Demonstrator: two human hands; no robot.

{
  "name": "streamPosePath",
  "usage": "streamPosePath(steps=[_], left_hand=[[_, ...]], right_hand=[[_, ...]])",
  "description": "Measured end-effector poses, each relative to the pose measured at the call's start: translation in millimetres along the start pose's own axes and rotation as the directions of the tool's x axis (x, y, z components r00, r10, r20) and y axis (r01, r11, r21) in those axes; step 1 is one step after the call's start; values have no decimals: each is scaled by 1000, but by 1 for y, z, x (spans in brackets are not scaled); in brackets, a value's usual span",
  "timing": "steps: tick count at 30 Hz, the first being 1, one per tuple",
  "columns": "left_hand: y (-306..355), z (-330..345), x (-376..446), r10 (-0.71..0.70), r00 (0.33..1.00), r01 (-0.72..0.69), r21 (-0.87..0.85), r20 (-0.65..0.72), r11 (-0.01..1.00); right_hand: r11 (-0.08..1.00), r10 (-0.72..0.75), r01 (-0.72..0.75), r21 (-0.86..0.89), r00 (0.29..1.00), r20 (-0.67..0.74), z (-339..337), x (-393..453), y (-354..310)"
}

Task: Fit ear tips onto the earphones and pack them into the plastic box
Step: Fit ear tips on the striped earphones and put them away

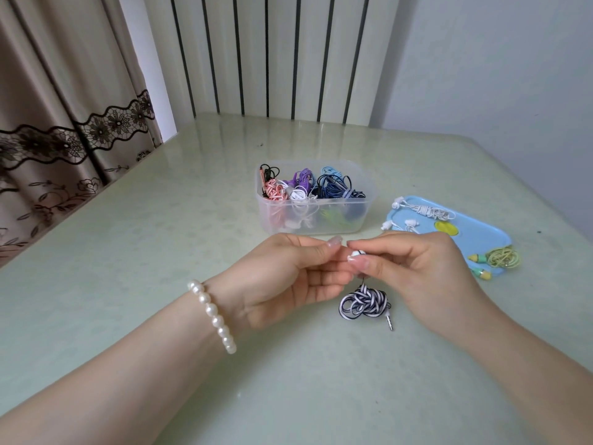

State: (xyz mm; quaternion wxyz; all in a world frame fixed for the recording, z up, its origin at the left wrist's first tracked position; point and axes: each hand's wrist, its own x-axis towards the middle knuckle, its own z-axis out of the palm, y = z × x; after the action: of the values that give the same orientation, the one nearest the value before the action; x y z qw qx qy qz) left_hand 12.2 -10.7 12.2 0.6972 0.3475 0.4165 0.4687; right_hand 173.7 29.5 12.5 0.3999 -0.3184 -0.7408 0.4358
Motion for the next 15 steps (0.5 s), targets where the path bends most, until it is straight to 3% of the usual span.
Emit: streamPosePath(steps=[2,4,6,9,13,15], left_hand=[[4,-2,-1,42,999,-41,72,-8,997],[7,-7,0,177,978,-136,303,-114,943],[6,-16,3,348,915,-162,601,-207,783],[0,-22,6,432,889,-103,856,-149,507],[-8,-15,7,396,918,-88,964,-19,250],[-11,-14,8,376,926,-87,981,15,175]], right_hand=[[998,23,-21,60,999,-27,-2,2,1],[987,67,-60,151,997,-46,-6,4,0],[946,128,-108,306,991,-46,-11,6,-2],[871,231,-195,450,973,-25,-19,8,-4],[959,187,-173,225,981,-45,-23,8,-8],[977,195,-190,102,980,-38,-22,7,-8]])
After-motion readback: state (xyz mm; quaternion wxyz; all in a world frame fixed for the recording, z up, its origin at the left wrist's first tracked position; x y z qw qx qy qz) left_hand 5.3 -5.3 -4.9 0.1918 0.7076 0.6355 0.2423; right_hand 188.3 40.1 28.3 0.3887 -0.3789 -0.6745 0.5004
